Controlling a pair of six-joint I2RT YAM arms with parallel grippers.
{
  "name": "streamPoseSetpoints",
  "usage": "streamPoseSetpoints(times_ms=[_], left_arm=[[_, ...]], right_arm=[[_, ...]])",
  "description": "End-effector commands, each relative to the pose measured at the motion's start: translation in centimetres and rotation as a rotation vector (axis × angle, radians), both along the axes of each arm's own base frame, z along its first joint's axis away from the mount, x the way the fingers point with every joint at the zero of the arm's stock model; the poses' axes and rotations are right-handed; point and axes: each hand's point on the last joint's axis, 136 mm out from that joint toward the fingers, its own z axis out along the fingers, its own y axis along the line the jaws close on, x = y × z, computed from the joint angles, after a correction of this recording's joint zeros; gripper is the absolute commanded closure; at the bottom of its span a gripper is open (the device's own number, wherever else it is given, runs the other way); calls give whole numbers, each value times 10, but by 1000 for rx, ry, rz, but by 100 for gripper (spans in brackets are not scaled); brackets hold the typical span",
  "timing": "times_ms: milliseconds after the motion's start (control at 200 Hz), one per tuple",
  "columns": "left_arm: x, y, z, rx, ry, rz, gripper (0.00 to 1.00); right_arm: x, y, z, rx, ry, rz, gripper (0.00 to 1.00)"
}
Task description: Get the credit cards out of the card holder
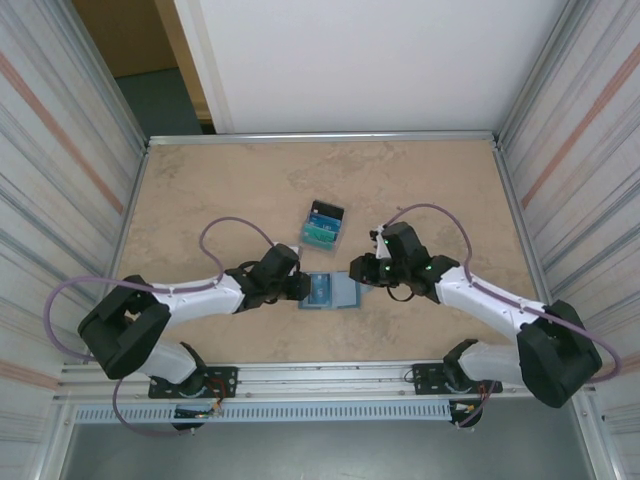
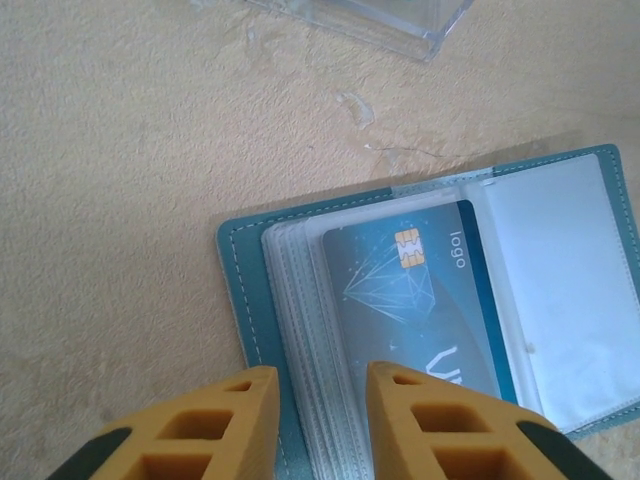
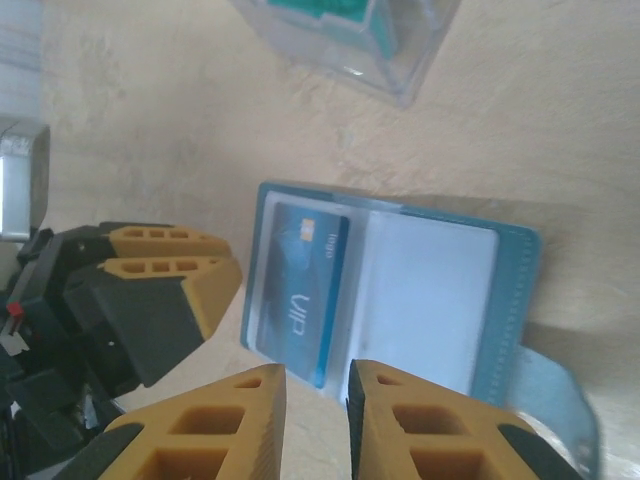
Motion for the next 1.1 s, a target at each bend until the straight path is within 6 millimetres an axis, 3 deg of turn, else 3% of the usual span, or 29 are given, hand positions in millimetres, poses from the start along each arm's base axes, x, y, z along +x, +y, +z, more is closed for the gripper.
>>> streamPoseSetpoints(times_ms=[0, 160, 301, 1092], left_arm=[[4, -4, 3, 6, -14, -18, 72], [3, -7, 0, 4, -8, -26, 75], [2, -7, -1, 11, -8, -33, 78], [0, -11, -7, 64, 8, -62, 82]], right_arm=[[1, 18, -4, -8, 39, 18, 76], [-1, 46, -26, 1, 151, 51, 78], [-1, 57, -45, 13, 221, 55, 79], [-4, 51, -80, 5, 314, 31, 80]])
